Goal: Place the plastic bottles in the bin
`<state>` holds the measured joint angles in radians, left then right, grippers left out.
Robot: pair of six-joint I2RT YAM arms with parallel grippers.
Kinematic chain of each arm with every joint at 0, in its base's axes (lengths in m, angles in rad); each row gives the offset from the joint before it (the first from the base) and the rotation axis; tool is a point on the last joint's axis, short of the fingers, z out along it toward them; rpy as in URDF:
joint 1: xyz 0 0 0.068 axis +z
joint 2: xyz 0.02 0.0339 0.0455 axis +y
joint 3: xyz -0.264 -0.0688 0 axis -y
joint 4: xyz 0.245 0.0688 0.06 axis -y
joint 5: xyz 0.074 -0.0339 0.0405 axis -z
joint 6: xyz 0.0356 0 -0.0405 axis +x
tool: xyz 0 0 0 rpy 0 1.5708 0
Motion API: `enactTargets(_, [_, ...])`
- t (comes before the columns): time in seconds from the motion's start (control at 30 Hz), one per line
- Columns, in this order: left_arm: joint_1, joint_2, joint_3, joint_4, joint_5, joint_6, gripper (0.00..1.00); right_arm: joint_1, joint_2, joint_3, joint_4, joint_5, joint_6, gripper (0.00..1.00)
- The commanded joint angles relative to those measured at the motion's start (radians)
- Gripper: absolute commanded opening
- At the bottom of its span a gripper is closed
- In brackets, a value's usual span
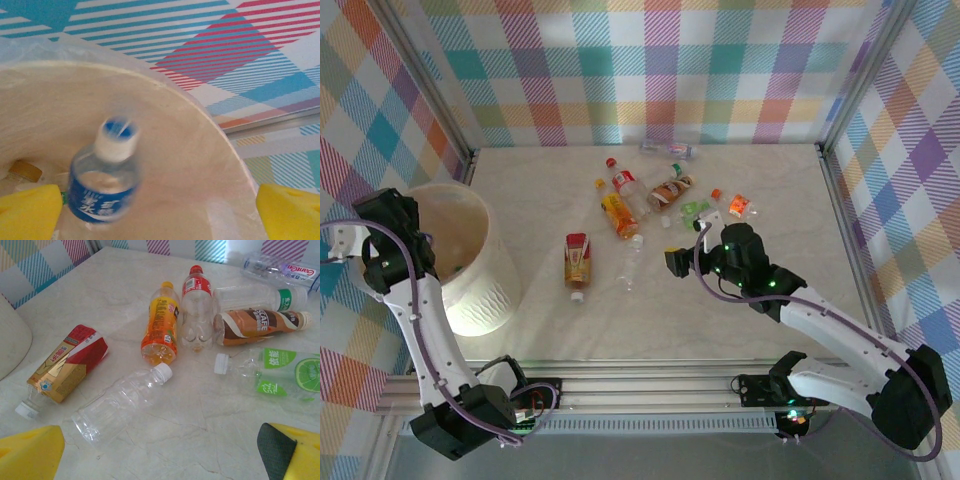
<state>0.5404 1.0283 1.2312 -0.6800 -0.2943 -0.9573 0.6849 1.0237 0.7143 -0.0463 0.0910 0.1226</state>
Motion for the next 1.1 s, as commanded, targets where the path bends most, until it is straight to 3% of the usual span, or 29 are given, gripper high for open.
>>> enactTargets(0.0, [0.010,0.005,0.050,-0.026,-0.023,-0.037,1.00,0.004,-0.019,-0.016,0.012,0.013,0.008,1.00])
enactTargets(0.3, [-0.007,-0.046,0.075,-0.016,0.068,-0.031,1.00,0.004,-0.015,-0.022,0.025,0.015,0.018,1.00])
enactTargets(0.47, [-0.031,-0.078,0.063,0.076,0.203,-0.026,1.00,0.004,-0.014,-0.026,0.025,0.017,0.023,1.00])
enactTargets(0.63, [-0.097,-0.090,0.102,0.095,0.214,-0.008,1.00,0.004,-0.017,-0.035,0.036,0.017,0.036,1.00])
enactTargets(0.73, [-0.168,-0.110,0.092,0.164,0.222,0.003,1.00,0.004,-0.017,-0.044,0.045,0.020,0.041,1.00])
enactTargets(0.83, [-0.292,-0.094,0.112,0.196,0.209,0.067,1.00,0.004,-0.017,-0.045,0.050,0.022,0.045,1.00])
enactTargets(1.07, [-0.554,0.056,0.239,0.171,0.141,0.224,1.00,0.003,-0.020,-0.045,0.052,0.027,0.049,1.00])
